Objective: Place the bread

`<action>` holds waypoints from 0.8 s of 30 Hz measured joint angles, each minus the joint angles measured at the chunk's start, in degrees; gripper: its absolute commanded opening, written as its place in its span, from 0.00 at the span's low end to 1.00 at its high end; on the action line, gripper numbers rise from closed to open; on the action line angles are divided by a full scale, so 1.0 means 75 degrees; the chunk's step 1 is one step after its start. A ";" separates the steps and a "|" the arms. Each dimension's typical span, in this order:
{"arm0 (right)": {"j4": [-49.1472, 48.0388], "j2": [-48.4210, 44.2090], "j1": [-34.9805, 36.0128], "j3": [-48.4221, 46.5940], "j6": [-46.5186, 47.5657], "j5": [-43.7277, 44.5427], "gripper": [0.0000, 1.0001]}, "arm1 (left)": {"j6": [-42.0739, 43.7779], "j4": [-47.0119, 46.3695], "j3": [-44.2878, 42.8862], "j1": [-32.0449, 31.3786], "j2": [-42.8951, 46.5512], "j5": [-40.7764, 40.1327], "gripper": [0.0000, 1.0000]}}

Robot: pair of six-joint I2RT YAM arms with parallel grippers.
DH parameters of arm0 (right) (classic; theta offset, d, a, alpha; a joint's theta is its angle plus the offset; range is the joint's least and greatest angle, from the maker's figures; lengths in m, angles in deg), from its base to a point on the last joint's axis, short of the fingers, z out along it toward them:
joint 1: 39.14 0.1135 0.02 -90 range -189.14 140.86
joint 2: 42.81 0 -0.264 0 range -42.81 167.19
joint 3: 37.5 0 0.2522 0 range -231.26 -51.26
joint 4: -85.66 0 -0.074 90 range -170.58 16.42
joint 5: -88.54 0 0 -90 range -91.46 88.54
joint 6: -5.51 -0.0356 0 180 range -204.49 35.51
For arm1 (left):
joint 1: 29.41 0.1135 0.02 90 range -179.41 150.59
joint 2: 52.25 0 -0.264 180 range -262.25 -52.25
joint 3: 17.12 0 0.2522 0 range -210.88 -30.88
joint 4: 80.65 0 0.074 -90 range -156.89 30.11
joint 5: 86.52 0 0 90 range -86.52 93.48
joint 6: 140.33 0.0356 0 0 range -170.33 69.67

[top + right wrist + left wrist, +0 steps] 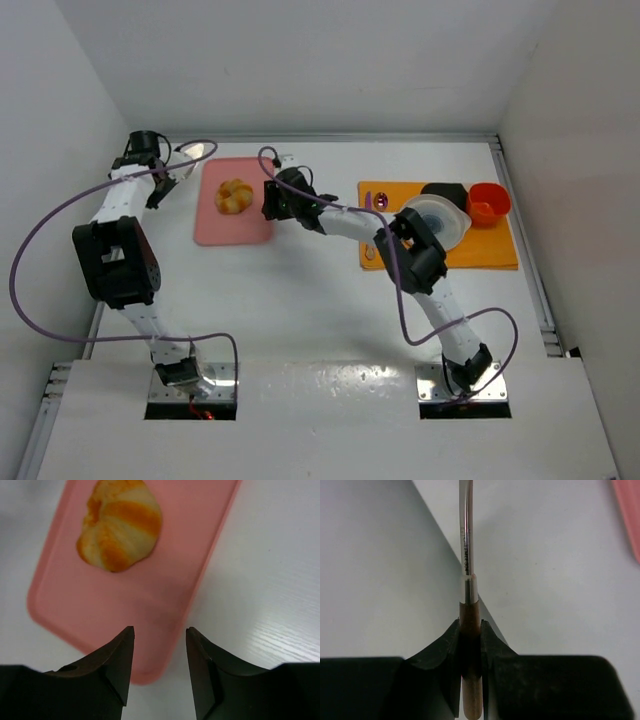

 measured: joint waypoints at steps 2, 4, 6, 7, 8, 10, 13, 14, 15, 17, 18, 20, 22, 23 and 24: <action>0.0096 0.0510 0.0114 -0.0332 -0.0111 0.0326 0.44 | 0.0201 -0.0032 0.0000 -0.0143 -0.0169 -0.0012 0.00; 0.0323 0.0860 0.0181 -0.0577 -0.0181 0.0597 0.44 | 0.0326 -0.0064 0.0000 -0.0201 -0.0291 -0.0070 0.00; 0.0586 0.1186 0.0213 -0.0912 -0.0259 0.0848 0.42 | 0.0449 -0.0076 0.0000 -0.0294 -0.0382 -0.0184 0.00; 0.0615 0.1279 0.0216 -0.1003 -0.0309 0.0950 0.41 | 0.0507 -0.0082 0.0000 -0.0341 -0.0428 -0.0297 0.00; 0.0670 0.1326 0.0219 -0.1113 -0.0338 0.1032 0.41 | 0.0589 -0.0099 0.0000 -0.0414 -0.0469 -0.0408 0.00; 0.0778 0.1373 0.0227 -0.1239 -0.0414 0.1198 0.40 | 0.0702 -0.0146 0.0000 -0.0595 -0.0586 -0.0659 0.00; 0.0889 0.1495 0.0227 -0.1451 -0.0597 0.1343 0.36 | 0.0851 -0.0175 -0.0050 -0.0831 -0.0868 -0.1020 0.00; 0.0883 0.1536 0.0227 -0.1469 -0.0624 0.1364 0.33 | 0.0901 -0.0175 -0.0102 -0.0909 -0.1005 -0.1137 0.00; 0.0860 0.1562 0.0230 -0.1495 -0.0650 0.1396 0.27 | 0.0938 -0.0195 -0.0146 -0.0959 -0.1125 -0.1244 0.00; 0.0895 0.1626 0.0245 -0.1594 -0.0670 0.1425 0.21 | 0.1000 -0.0233 -0.0207 -0.1003 -0.1338 -0.1545 0.00; 0.0892 0.1655 0.0256 -0.1620 -0.0697 0.1460 0.19 | 0.1020 -0.0251 -0.0221 -0.1008 -0.1402 -0.1705 0.00; 0.0889 0.1684 0.0283 -0.1652 -0.0734 0.1539 0.14 | 0.1046 -0.0286 -0.0221 -0.1058 -0.1480 -0.2046 0.00; 0.0901 0.1687 0.0297 -0.1655 -0.0799 0.1565 0.10 | 0.1128 -0.0388 -0.0221 -0.1096 -0.1507 -0.2401 0.00; 0.0901 0.1690 0.0300 -0.1655 -0.0848 0.1577 0.10 | 0.1189 -0.0466 -0.0219 -0.1131 -0.1507 -0.2570 0.00; 0.0903 0.1690 0.0309 -0.1655 -0.0886 0.1594 0.09 | 0.1239 -0.0554 -0.0210 -0.1183 -0.1507 -0.2707 0.00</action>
